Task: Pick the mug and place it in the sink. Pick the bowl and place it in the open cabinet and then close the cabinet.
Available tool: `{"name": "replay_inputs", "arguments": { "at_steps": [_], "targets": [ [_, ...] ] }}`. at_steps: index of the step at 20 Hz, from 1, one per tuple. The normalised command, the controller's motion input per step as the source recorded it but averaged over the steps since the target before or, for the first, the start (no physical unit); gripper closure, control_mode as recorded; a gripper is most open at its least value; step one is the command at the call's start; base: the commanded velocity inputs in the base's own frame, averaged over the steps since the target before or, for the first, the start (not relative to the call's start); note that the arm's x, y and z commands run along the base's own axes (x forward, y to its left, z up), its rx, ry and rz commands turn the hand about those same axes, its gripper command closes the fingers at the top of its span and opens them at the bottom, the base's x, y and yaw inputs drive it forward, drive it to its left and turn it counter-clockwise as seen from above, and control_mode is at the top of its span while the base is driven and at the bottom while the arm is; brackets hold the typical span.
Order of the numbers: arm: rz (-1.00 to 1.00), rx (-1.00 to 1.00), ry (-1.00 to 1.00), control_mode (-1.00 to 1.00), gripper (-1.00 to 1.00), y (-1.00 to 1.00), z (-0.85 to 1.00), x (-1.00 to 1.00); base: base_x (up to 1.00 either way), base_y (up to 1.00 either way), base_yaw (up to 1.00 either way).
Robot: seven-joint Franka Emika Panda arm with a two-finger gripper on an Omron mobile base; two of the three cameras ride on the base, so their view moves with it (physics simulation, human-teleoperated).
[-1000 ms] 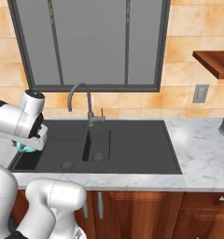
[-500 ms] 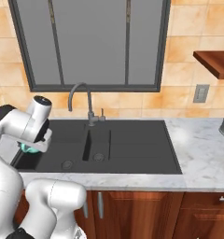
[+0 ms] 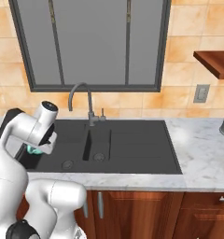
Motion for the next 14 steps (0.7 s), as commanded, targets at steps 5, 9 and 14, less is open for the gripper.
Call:
{"name": "replay_inputs", "arguments": {
  "at_steps": [5, 9, 14],
  "targets": [
    [0.0, 0.0, 0.0, -1.0, 1.0, 0.0, -0.18, 0.33, 0.0, 0.0, 0.0],
    [0.0, 0.0, 0.0, -1.0, 1.0, 0.05, -0.29, 0.36, 0.0, 0.0, 0.0],
    [0.0, 0.0, 0.0, -1.0, 1.0, 0.14, -0.38, 0.34, 0.0, 0.0, 0.0]
  ]
}}
